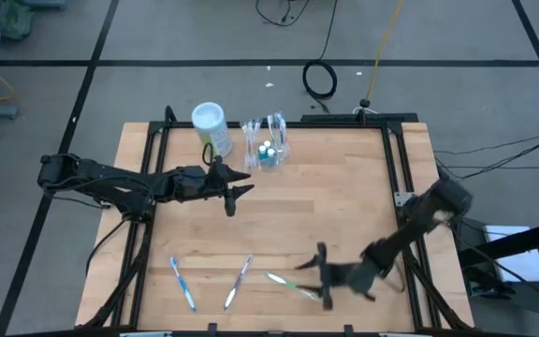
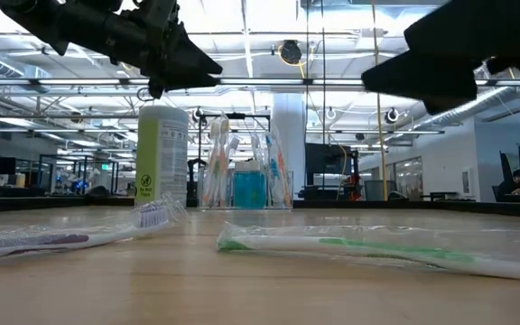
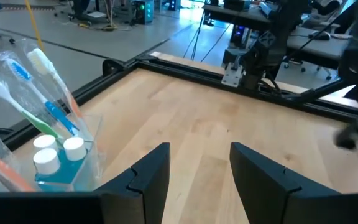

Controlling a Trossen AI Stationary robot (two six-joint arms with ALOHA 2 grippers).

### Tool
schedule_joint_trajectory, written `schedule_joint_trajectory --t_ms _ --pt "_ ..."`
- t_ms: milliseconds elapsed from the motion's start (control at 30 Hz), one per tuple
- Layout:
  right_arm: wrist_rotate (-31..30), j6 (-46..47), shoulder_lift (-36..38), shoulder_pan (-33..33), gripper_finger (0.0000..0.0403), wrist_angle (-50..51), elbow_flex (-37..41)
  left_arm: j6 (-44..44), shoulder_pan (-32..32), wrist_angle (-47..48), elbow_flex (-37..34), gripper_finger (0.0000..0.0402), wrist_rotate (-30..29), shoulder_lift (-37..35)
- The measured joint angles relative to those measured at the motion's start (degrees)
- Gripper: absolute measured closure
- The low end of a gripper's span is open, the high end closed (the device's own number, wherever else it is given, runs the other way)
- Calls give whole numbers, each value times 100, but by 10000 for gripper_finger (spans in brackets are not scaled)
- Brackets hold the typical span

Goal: Pick & Place toothbrushing station
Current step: Put the green toothbrush into the transparent organizer

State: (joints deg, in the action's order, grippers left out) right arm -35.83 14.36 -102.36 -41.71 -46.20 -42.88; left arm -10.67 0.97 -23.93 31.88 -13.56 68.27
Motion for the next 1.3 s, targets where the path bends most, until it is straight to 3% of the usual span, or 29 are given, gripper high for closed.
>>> schedule_joint_trajectory --t_ms 167,333,567,700,900,1000,1300 --pt "-208 198 -1151 -309 179 -5 -902 -164 -34 203 0 227 3 0" --pt "-339 752 -1565 -601 183 325 -1407 -333 -154 506 0 227 7 0" --pt "-653 2103 -1515 -898 190 2305 -1592 -337 -322 766 0 227 9 0" --pt "-1059 2004 -1443 -954 190 2405 -1588 -269 -339 753 0 227 15 0" --pt "-1080 1368 -877 -997 190 2671 -1588 -256 -337 746 0 227 7 0" --pt "-1207 1524 -716 -1000 191 3139 -1599 -256 -337 748 0 227 6 0" --pt "-234 3162 -770 -708 190 4138 -1338 -54 -337 742 0 227 2 0"
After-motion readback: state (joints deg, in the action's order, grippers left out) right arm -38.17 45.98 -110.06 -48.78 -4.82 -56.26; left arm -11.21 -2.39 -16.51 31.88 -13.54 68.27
